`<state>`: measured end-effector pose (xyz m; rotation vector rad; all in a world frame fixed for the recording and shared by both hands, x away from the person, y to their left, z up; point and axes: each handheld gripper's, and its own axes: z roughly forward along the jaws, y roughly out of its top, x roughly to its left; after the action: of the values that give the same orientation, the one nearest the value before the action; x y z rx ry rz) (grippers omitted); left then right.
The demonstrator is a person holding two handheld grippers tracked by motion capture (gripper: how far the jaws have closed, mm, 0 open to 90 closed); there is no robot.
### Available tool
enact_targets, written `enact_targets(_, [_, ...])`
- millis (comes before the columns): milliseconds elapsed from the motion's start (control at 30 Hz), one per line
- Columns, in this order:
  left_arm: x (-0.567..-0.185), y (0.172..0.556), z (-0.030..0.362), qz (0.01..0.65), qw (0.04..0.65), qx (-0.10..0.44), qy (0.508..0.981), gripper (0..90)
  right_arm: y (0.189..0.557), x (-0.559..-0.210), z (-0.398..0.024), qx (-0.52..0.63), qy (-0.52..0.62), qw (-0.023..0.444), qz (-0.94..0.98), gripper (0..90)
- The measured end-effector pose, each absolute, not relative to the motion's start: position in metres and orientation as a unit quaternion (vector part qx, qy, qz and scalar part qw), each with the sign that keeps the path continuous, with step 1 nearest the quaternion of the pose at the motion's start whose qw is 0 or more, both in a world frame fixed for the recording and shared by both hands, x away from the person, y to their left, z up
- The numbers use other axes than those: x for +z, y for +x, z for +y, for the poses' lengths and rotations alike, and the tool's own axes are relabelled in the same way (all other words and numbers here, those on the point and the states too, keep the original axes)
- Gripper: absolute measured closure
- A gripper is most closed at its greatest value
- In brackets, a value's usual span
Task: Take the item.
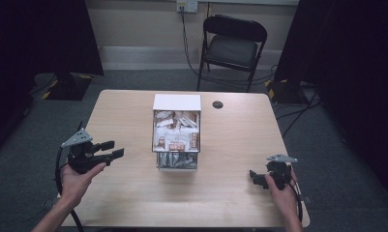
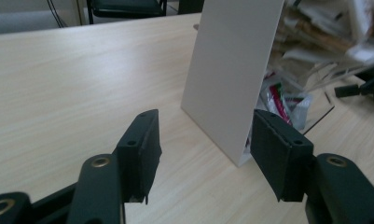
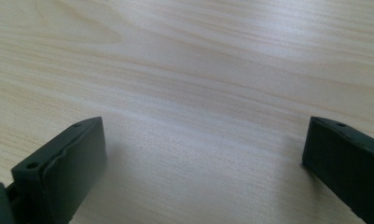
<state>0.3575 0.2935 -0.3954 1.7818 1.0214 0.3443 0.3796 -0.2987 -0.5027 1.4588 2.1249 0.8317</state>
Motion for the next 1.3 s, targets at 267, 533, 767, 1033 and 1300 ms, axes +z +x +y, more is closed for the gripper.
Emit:
enact_targets(267, [-0.374, 0.362, 0.29, 0.404, 0.522, 0.147, 0.737, 45.7, 0.38, -0.503, -0.299, 0.3, 0.526, 0.215, 0.766, 0.0])
enact_targets(533, [-0.361, 0.364, 0.284, 0.396, 0.544, 0.133, 0.728, 46.9, 0.38, -0.503, -0.299, 0.3, 0.526, 0.215, 0.766, 0.0])
enact_targets(767, [-0.351, 0.366, 0.278, 0.381, 0.553, 0.133, 0.729, 46.8, 0.38, -0.503, -0.299, 0.3, 0.526, 0.215, 0.766, 0.0])
enact_targets(1033, [-0.338, 0.359, 0.271, 0.341, 0.554, 0.117, 0.75, 54.8, 0.38, -0.503, -0.299, 0.3, 0.526, 0.215, 0.766, 0.0])
enact_targets(1300, [-0.324, 0.355, 0.261, 0.317, 0.563, 0.118, 0.754, 58.7, 0.38, -0.503, -0.299, 0.3, 0.526, 0.215, 0.766, 0.0])
